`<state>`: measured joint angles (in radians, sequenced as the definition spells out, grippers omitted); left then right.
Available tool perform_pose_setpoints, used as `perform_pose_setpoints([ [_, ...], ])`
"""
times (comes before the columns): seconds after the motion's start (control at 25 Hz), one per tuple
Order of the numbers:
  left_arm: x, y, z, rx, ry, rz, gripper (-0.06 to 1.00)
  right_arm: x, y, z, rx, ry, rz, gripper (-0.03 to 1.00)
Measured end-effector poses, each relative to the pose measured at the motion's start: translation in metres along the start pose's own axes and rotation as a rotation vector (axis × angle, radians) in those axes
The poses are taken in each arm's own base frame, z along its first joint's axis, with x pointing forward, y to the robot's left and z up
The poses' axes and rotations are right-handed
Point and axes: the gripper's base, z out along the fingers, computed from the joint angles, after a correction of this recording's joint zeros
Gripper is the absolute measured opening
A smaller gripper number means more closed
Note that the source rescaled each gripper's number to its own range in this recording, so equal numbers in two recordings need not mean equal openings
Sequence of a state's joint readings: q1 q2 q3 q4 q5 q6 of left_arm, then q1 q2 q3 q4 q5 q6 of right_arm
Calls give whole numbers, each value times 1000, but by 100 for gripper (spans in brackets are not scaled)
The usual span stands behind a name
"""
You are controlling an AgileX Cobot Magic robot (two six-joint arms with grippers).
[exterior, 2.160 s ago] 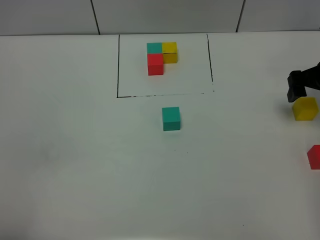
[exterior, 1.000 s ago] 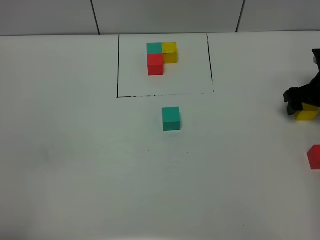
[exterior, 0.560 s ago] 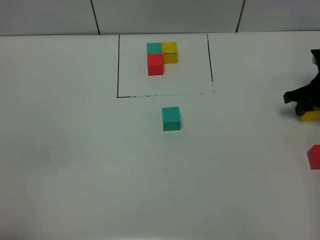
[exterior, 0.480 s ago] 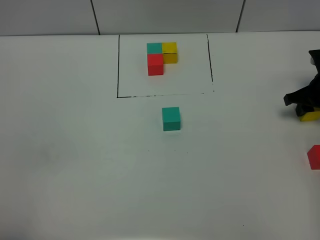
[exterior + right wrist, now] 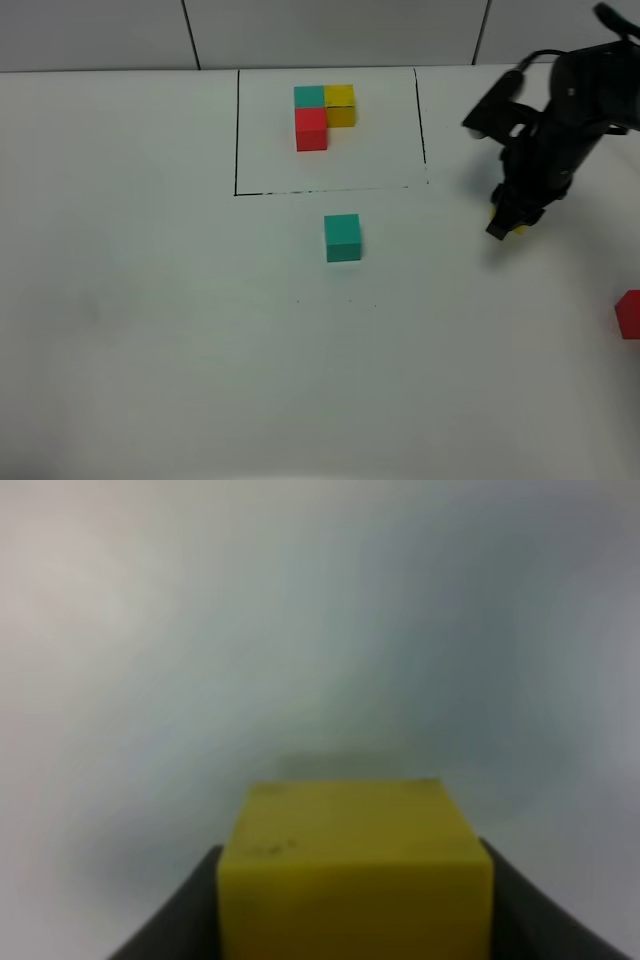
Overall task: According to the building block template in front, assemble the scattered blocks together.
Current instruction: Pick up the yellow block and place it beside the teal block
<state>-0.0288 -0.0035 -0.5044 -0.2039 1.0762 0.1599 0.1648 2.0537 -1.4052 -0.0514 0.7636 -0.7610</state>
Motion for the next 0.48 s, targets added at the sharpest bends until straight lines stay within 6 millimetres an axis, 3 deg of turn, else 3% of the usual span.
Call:
perform_pose_setpoints([
  [0.2,0,0,0,0,0,0,80,-48,31,-14,16,-44,-265,1],
  [0.48,0,0,0,0,0,0,80,-74,53,-1,-91,-8,-441,1],
])
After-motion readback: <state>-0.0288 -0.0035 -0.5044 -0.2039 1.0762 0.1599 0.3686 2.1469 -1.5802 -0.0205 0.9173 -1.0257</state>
